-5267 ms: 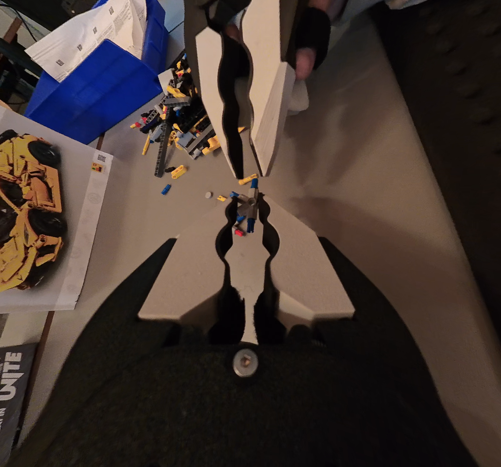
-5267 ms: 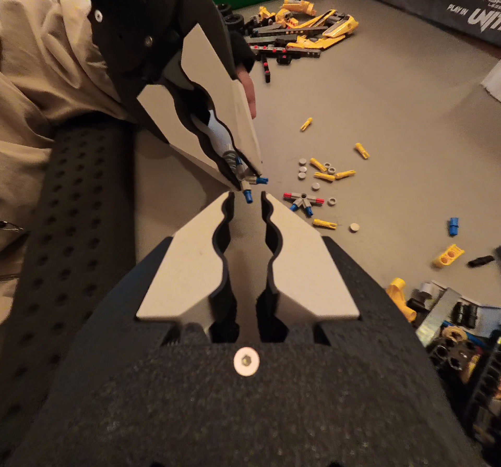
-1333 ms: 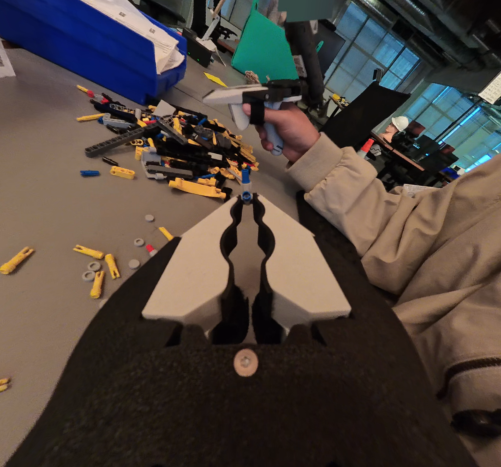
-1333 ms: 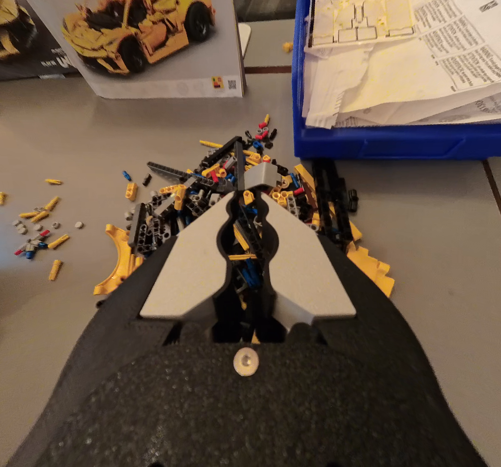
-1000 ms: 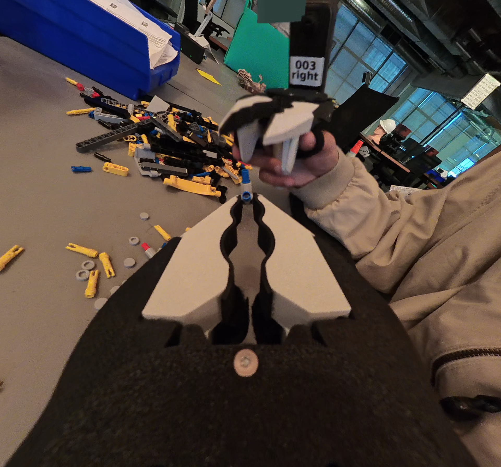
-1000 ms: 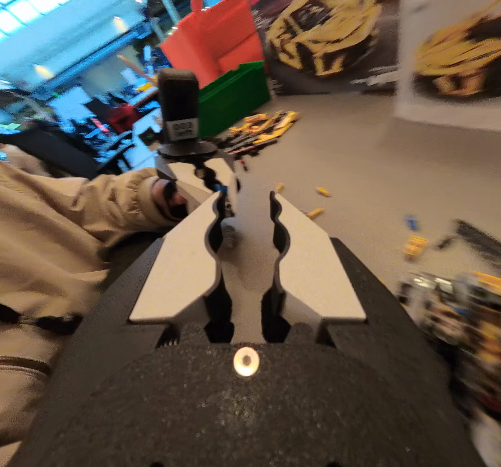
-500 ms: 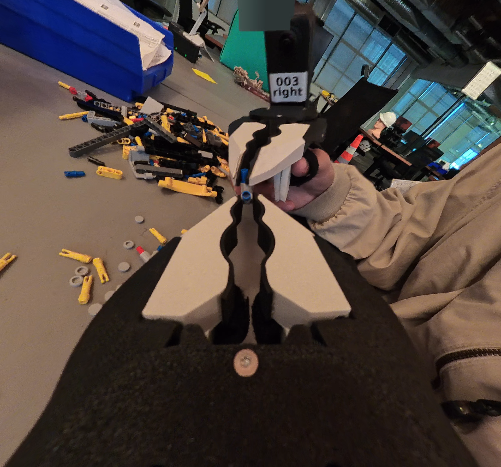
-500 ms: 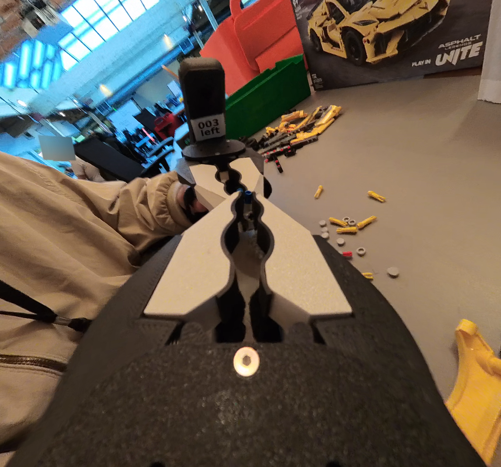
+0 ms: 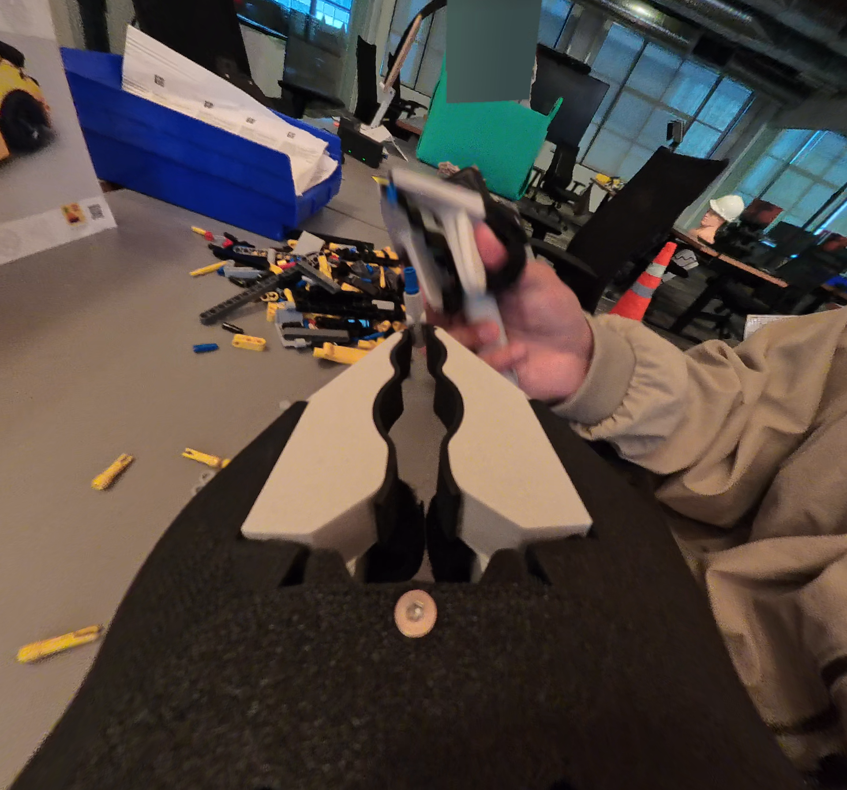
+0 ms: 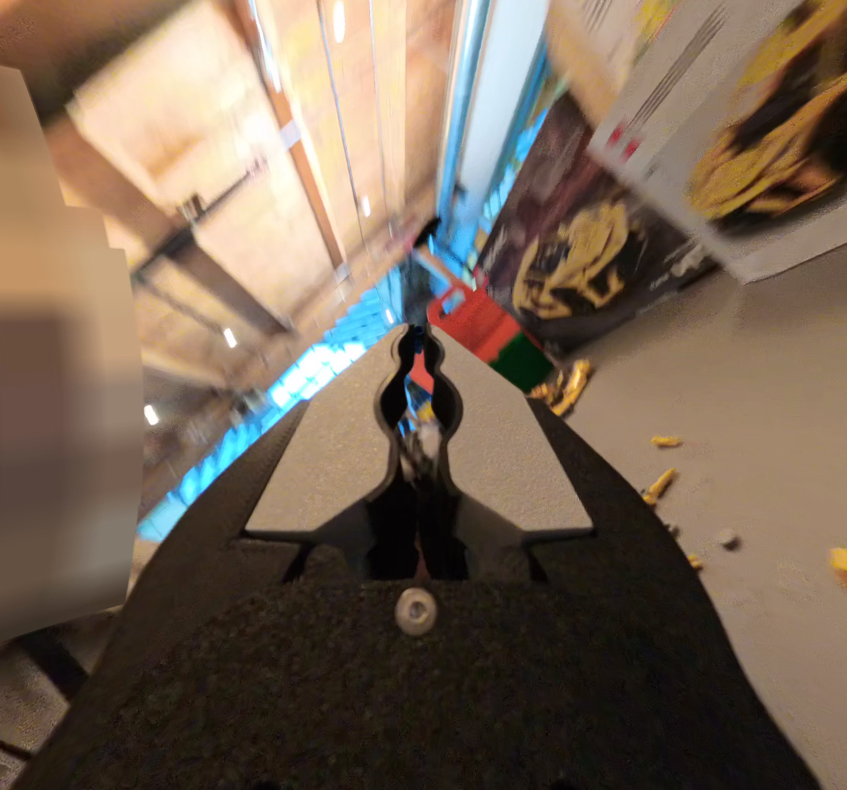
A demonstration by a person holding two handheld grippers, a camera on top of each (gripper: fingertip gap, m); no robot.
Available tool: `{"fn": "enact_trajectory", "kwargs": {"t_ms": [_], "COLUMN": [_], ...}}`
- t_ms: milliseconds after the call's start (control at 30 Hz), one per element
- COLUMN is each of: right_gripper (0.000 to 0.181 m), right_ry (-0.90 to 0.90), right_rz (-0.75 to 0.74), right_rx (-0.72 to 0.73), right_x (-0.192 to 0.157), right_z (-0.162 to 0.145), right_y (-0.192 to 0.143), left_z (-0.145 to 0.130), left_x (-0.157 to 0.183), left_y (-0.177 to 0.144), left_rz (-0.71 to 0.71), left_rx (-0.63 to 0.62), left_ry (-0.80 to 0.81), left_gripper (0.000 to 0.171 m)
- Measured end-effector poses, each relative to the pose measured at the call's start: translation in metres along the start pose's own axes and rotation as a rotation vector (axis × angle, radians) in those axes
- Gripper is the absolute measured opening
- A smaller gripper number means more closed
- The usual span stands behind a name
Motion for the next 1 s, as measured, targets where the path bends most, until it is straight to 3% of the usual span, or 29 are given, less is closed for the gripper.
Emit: {"fn": "enact_trajectory", "kwargs": {"t_ms": [67,167,200,300,367,433,567,700,767,833,900,933,1000], "right_gripper": [0.001,0.002,0.001,0.003,0.003,0.003,0.016,0.020,0.023,0.025,0.029,0.033,0.033], "right_ry": [-0.011,-0.114,-0.175,-0.557,-0.649,-0.771,-0.751,-0.710,-0.739,-0.726,-0.579,-0.493,-0.416], "right_rz": [-0.050,-0.106,-0.191,-0.692,-0.917,-1.037,-1.164,-1.065,-0.950,-0.666,-0.285,-0.177,-0.116], "right_rx": [-0.002,-0.068,-0.120,-0.338,-0.406,-0.391,-0.493,-0.372,-0.375,-0.471,-0.580,-0.655,-0.739], "right_x": [0.011,0.003,0.008,0.046,0.059,0.064,0.085,0.066,0.048,0.024,-0.008,-0.015,-0.012], "right_z": [0.030,0.028,0.027,0.057,0.084,0.106,0.117,0.129,0.119,0.077,0.015,-0.012,-0.044], "right_y": [-0.020,-0.023,-0.024,-0.065,-0.098,-0.118,-0.146,-0.143,-0.122,-0.081,-0.040,-0.028,-0.013], "left_z": [0.002,0.001,-0.002,-0.011,-0.021,-0.027,-0.031,-0.030,-0.028,-0.026,-0.024,-0.023,-0.021], "left_x": [-0.004,-0.006,-0.006,0.003,0.005,0.005,0.015,0.016,0.014,0.013,0.014,0.014,0.014], "left_y": [-0.002,-0.001,0.001,0.007,0.011,0.015,0.020,0.019,0.018,0.016,0.015,0.014,0.013], "left_rz": [0.005,0.006,-0.004,-0.092,-0.107,-0.087,-0.120,-0.100,-0.105,-0.113,-0.131,-0.136,-0.139], "left_rx": [0.033,0.013,0.005,-0.045,-0.108,-0.140,-0.158,-0.158,-0.148,-0.132,-0.116,-0.109,-0.101], "left_ry": [-0.052,-0.037,-0.048,-0.084,-0.084,-0.065,-0.037,-0.002,-0.018,-0.039,-0.057,-0.062,-0.061], "left_gripper": [0.006,0.006,0.006,0.006,0.006,0.006,0.007,0.007,0.007,0.007,0.007,0.007,0.006]}}
Point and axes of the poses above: each gripper's, where its closed fingertips meet, y out along the fingers, z out of its top, x = y × z across the jaws, the point moved 3 cm from there along -y, back along the fingers, and after that the axes turned 3 degrees about y, right-handed, at the moved point
